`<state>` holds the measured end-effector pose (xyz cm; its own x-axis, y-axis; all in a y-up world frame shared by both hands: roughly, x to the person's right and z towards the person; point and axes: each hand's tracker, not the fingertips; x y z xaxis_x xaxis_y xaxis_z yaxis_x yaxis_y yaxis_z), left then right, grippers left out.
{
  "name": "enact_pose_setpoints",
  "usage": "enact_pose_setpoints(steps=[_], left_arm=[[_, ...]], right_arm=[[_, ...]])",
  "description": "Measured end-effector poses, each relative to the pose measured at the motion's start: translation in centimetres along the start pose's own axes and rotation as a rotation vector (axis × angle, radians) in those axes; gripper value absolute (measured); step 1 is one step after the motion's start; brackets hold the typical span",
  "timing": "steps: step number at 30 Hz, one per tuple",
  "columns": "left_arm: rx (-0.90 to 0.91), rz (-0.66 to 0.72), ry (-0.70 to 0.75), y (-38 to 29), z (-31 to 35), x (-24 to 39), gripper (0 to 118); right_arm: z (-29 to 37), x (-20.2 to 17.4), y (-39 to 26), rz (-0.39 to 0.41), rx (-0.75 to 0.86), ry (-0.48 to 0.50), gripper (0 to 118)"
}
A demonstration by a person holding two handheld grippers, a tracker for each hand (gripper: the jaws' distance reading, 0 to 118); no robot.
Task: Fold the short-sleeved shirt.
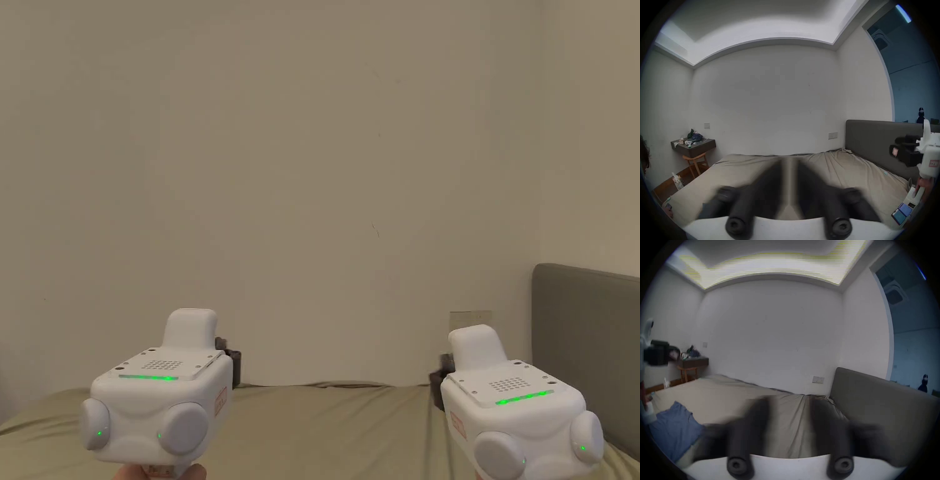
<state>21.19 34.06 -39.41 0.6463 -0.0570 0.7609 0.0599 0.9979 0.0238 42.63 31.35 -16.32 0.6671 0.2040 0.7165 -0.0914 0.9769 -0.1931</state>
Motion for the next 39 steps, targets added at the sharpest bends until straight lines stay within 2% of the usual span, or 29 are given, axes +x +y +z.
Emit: enact_pose_setpoints(steps=[1, 2, 3, 4, 6, 8, 11, 14, 18, 23, 27, 30, 33, 34, 35, 36, 39], left_arm=[[-0.024, 0.006, 0.023, -0.3, -0.2, -0.1, 0], [-0.046, 0.027, -0.069, -0.7, -0.3, -0.5, 0], [-0.064, 0.005, -0.07, -1.2, -0.4, -0.4, 0], [-0.065, -0.055, -0.036, -1.8, -0.3, 0.1, 0], [-0.048, -0.111, 0.011, -2.7, 0.1, 0.9, 0], [-0.079, -0.085, -0.018, -3.4, 0.2, 0.8, 0], [-0.128, -0.079, 0.009, -4.9, 0.7, -0.2, 0], [-0.176, -0.083, 0.093, -7.3, 2.1, -2.9, 0], [-0.254, -0.06, 0.254, -10.7, 6.8, -9.8, 0], [-0.399, -0.044, 0.45, -15.1, 13.9, -18.4, 0], [-0.477, -0.039, 0.517, -18.1, 18.8, -22.7, 0], [-0.516, -0.035, 0.535, -19.8, 19.9, -24.4, 0], [-0.529, 0.096, 0.493, -21.2, 18.8, -25.5, 0], [-0.533, 0.123, 0.485, -21.6, 18.1, -25.5, 9], [-0.54, 0.131, 0.476, -22.2, 17.3, -25.2, 61], [-0.531, 0.129, 0.476, -22.8, 16.1, -25.0, 94], [-0.56, 0.177, 0.37, -24.9, 10.9, -23.1, 95]], right_arm=[[0.2, 0.3, -0.4, -0.03, -0.008, -0.027, 2], [0.4, 0.7, -0.9, -0.088, -0.006, 0.032, 2], [0.5, 1.2, -1.3, -0.126, -0.035, 0.094, 2], [0.2, 1.2, -1.8, -0.137, -0.048, 0.091, 2], [0.4, 1.0, -2.7, -0.112, -0.04, 0.063, 2], [0.3, 0.7, -3.5, -0.102, -0.055, 0.066, 2], [0.8, 0.4, -4.1, -0.13, -0.071, 0.105, 2], [0.9, -1.7, -4.9, -0.128, -0.083, 0.167, 2], [1.5, -7.7, -6.1, -0.074, -0.126, 0.309, 2], [2.3, -17.9, -7.5, -0.138, -0.172, 0.498, 2], [3.3, -25.3, -8.3, -0.123, -0.197, 0.605, 2], [3.5, -28.5, -8.9, -0.082, -0.225, 0.647, 2], [3.3, -29.1, -9.3, -0.052, -0.234, 0.664, 2], [3.0, -28.9, -9.4, -0.041, -0.238, 0.665, 2], [2.8, -28.7, -9.5, -0.026, -0.242, 0.654, 2], [2.3, -28.1, -9.7, -0.008, -0.245, 0.635, 2], [0.4, -26.0, -10.5, -0.002, -0.267, 0.601, 2]])
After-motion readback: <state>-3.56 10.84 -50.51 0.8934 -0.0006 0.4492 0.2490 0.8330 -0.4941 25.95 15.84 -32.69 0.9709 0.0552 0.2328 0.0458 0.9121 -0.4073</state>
